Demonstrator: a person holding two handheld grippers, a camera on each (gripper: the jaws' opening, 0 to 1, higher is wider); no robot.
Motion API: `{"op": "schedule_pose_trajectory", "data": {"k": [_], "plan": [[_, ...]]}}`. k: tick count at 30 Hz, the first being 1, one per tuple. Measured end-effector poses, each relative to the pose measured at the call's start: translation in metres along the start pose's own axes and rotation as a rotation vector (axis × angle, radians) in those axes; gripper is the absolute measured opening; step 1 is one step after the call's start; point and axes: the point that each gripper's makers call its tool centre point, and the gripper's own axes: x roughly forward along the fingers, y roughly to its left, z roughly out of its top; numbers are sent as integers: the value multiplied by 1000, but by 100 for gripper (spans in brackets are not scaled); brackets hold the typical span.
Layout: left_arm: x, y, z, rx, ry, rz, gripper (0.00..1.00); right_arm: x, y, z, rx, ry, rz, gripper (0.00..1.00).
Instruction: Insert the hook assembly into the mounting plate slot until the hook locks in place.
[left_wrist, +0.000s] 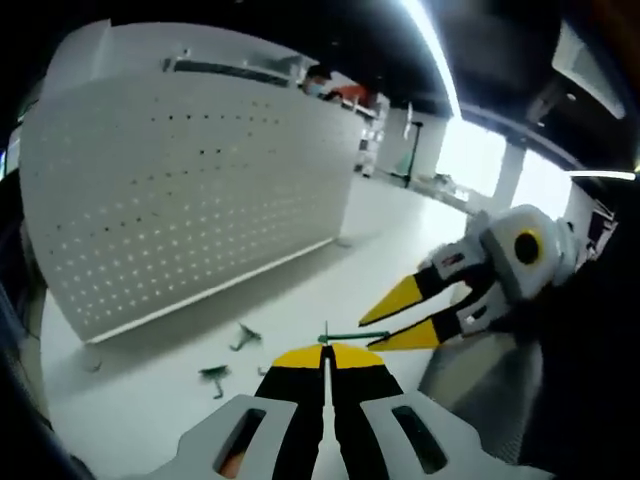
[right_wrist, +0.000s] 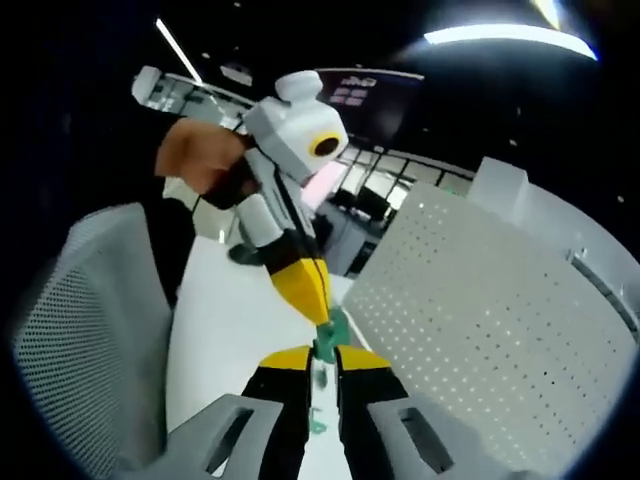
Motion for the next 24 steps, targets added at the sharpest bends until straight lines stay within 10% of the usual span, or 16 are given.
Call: {"op": "schedule_pose_trajectory", "data": {"k": [24], "plan": [[6,-16,-4,-151,7,-68,1,4,0,-3,-94,27,-11,2]]}}
